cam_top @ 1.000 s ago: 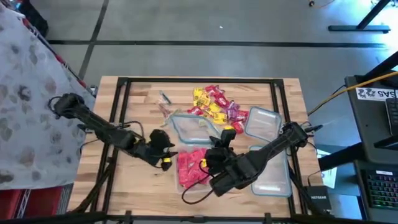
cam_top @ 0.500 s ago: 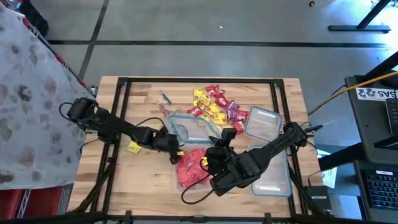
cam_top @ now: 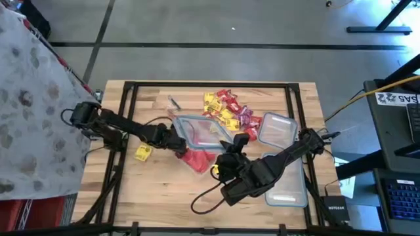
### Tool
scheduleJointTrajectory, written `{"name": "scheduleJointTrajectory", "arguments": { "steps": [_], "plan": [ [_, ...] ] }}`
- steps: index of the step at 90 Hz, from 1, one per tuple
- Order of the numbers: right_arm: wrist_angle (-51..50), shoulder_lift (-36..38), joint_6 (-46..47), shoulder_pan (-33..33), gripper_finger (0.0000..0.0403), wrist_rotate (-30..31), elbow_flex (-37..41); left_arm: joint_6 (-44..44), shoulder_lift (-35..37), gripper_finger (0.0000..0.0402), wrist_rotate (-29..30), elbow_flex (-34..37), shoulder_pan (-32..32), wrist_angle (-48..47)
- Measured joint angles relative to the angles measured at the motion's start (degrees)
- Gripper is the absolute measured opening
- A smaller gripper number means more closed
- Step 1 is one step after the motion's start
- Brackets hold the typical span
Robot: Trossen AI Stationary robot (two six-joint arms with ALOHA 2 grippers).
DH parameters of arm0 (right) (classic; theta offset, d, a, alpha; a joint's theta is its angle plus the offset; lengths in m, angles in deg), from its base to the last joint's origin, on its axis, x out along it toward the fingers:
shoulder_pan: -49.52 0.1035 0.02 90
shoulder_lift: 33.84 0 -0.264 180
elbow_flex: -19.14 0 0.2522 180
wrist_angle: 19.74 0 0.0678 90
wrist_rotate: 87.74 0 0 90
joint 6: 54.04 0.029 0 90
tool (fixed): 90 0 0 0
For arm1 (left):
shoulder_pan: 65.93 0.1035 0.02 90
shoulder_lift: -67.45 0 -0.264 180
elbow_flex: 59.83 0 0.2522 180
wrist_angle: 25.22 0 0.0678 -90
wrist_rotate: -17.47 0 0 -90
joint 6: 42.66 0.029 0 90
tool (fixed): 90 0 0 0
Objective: Sort candy
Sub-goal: Close the rectangular transparent bin
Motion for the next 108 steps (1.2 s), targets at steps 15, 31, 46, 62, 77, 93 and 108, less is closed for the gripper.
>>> {"name": "scheduleJointTrajectory", "arguments": {
  "steps": [15, 31, 46, 62, 77, 93, 108],
  "plan": [
    [-0.02, 0.0, -2.94, -0.04, 0.003, 0.61, 0.0, 5.4, 7.36, 0.0111, -1.53, -0.02, 1.9, -3.41],
    [0.0, 0.0, -9.82, -0.91, 0.003, 0.82, 0.02, 5.97, 16.73, 0.0134, -4.89, -0.07, 1.42, -15.05],
    [0.11, 0.52, -18.68, -3.07, 0.0027, 0.0, 1.85, -2.71, 25.2, 0.0136, -5.47, -0.07, -1.39, -25.1],
    [4.51, 5.78, -28.42, -7.97, 0.0027, -0.5, 11.35, -12.19, 32.48, 0.0137, -4.51, -0.07, -4.65, -27.85],
    [32.5, 13.46, -49.61, -10.7, 0.0027, -11.16, 21.33, -16.69, 36.24, 0.0137, 0.48, -0.07, -6.29, -26.97],
    [50.18, 16.41, -70.15, -10.89, 0.0027, -22.49, 29.39, -20.16, 38.6, 0.0137, 2.52, -0.09, -6.31, -25.76],
    [58.5, 16.22, -76.89, -13.58, 0.0027, -25.88, 37.4, -22.61, 39.28, 0.0137, 2.69, -0.1, -6.31, -22.88]
  ]
}}
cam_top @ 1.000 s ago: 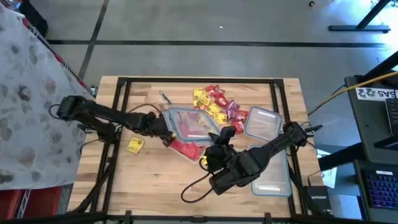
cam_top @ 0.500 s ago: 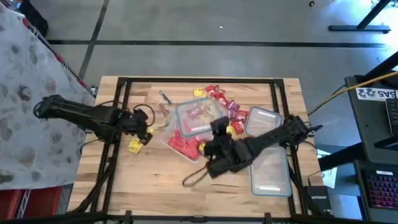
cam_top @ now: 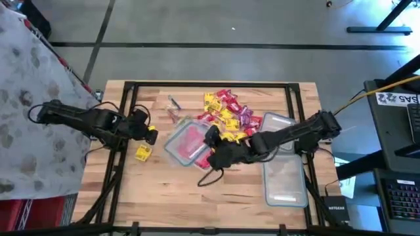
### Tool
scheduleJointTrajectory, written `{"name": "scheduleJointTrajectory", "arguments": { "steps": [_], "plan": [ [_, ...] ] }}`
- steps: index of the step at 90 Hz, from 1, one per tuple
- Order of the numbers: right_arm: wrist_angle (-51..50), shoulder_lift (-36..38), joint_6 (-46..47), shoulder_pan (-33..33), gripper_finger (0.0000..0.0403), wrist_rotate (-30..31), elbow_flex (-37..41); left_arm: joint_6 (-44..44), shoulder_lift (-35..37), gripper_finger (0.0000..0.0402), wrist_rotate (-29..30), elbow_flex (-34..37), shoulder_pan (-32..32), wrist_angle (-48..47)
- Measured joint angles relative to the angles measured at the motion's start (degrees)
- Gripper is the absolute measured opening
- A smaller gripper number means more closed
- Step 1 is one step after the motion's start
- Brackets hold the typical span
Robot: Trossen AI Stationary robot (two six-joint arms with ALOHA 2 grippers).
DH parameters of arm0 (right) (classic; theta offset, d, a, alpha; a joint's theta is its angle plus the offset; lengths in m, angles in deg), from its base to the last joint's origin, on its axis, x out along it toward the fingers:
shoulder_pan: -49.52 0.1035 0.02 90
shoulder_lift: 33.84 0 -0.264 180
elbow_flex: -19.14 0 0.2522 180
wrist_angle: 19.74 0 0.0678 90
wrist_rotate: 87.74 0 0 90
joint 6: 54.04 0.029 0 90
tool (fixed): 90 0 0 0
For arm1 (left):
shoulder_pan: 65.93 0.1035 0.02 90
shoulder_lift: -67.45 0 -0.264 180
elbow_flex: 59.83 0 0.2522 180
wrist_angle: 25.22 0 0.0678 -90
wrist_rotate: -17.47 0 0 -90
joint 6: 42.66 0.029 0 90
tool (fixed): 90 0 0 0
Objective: Sort candy
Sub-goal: Close the rectangular transparent bin
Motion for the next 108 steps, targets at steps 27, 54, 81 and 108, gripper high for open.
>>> {"name": "scheduleJointTrajectory", "arguments": {
  "steps": [27, 54, 81, 108],
  "plan": [
    [15.36, 8.28, -2.64, -2.62, 0.0027, -3.67, 14.62, -0.29, -0.19, 0.0137, 2.71, -0.01, 0.07, 10.62],
    [31.82, 12.83, -5.7, -2.55, 0.0027, -5.99, 30.74, -3.17, -1.29, 0.0137, 7.14, -0.01, 0.09, 13.72],
    [44.78, 12.67, -5.29, -2.57, 0.0027, -6.38, 41.88, -9.57, -5.05, 0.0137, 7.16, -0.01, 0.09, 14.75],
    [44.83, 12.75, 0.59, -2.55, 0.0055, -9.9, 44.85, -10.18, -8.87, 0.0137, 7.15, -0.01, 0.09, 15.53]
  ]
}}
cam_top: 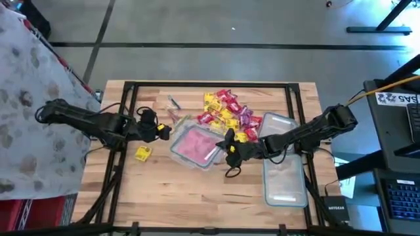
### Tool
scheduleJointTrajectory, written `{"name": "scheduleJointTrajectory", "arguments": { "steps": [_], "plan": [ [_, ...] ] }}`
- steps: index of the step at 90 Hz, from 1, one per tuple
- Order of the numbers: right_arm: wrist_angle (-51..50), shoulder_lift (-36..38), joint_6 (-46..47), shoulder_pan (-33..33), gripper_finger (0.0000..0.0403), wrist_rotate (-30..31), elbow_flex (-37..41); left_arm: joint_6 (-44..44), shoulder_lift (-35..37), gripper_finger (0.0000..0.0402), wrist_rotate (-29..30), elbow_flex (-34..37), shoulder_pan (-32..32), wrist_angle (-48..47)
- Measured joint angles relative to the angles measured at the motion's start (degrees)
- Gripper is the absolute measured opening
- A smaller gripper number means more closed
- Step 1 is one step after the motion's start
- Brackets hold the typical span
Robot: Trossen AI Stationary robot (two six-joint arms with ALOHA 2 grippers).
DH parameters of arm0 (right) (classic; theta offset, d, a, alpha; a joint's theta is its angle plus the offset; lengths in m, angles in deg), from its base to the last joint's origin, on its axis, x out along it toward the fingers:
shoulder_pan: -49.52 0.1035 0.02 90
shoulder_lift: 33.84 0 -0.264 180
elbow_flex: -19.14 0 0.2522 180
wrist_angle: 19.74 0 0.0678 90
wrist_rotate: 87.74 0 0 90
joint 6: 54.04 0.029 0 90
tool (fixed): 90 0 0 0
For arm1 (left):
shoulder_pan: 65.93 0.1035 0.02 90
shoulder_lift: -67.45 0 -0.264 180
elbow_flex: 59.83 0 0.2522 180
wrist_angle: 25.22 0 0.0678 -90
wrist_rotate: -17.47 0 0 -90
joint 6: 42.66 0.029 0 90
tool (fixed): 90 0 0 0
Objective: Sort candy
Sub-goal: Close the rectangular transparent bin
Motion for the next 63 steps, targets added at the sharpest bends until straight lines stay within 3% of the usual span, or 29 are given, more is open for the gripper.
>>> {"name": "scheduleJointTrajectory", "arguments": {
  "steps": [7, 17, 32, 46, 63],
  "plan": [
    [1.03, -0.12, -0.78, 0.02, 0.0058, 2.44, 0.06, 0.88, -0.43, 0.0137, 0.0, 0.0, 0.0, 1.25],
    [4.17, -0.1, -5.56, 0.03, 0.0024, 6.21, -0.95, 1.7, -0.49, 0.0137, 0.01, 0.0, 0.0, 2.83],
    [6.11, -0.1, -7.81, -0.81, 0.0024, 3.71, -2.67, 3.52, -0.34, 0.0137, -0.03, -0.02, 0.0, 6.7],
    [10.76, -0.08, -12.23, -0.8, 0.0024, 6.21, -2.69, 6.28, -0.33, 0.0137, -0.03, -1.85, 0.0, 8.57],
    [10.28, -2.7, -10.22, -2.86, 0.0024, 0.97, -2.77, 7.27, -0.31, 0.0137, -0.01, -2.47, 0.02, 8.3]
  ]
}}
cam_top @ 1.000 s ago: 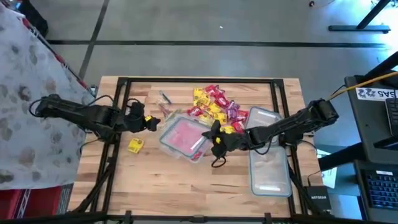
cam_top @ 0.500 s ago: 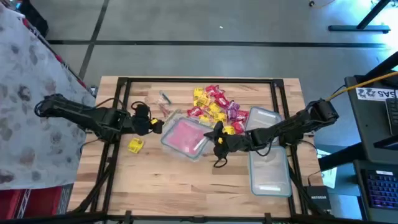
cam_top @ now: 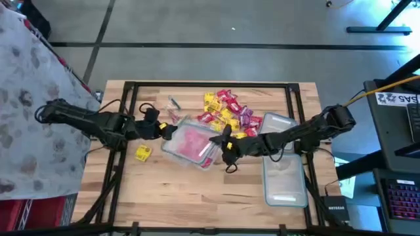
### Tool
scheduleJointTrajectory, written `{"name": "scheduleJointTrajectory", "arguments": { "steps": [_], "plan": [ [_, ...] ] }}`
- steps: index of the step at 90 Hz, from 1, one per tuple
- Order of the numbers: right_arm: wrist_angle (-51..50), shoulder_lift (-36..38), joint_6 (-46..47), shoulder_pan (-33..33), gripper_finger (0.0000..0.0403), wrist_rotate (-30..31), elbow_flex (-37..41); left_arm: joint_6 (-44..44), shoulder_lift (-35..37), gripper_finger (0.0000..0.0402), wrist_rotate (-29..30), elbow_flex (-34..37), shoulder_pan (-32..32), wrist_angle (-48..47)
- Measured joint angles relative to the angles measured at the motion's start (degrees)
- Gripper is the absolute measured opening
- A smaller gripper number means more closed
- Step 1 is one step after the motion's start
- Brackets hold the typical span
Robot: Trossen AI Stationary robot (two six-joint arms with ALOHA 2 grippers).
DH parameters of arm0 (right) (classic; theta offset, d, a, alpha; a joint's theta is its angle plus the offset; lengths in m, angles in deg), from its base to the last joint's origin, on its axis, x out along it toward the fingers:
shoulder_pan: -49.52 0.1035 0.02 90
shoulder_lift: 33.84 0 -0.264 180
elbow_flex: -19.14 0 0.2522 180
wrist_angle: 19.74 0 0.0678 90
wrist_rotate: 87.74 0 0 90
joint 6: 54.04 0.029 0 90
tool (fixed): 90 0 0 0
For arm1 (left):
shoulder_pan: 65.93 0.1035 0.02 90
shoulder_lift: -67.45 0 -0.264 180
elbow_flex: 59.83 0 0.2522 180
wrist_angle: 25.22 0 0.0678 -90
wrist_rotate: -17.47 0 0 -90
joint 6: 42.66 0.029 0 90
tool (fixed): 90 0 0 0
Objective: Sort candy
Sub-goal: Close the rectangular transparent bin
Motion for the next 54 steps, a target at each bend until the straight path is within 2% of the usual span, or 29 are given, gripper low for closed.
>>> {"name": "scheduleJointTrajectory", "arguments": {
  "steps": [16, 31, 43, 54],
  "plan": [
    [0.69, -3.79, 3.93, -2.17, 0.0024, 2.13, -0.01, -0.1, -0.04, 0.0137, 0.01, -0.02, 0.0, 0.04],
    [5.06, -4.5, 1.66, -1.97, 0.0024, 6.83, 0.01, -0.75, -0.04, 0.0137, -0.05, -0.03, -0.02, 0.0],
    [10.8, -3.78, -0.9, -2.67, 0.0024, 6.99, -0.01, -0.71, -0.04, 0.0137, -0.07, -0.11, -0.03, -0.02],
    [9.91, -4.78, -0.12, -4.92, 0.0024, 3.65, -0.08, -0.76, -0.04, 0.0137, -0.09, -0.11, -0.04, -0.12]
  ]
}}
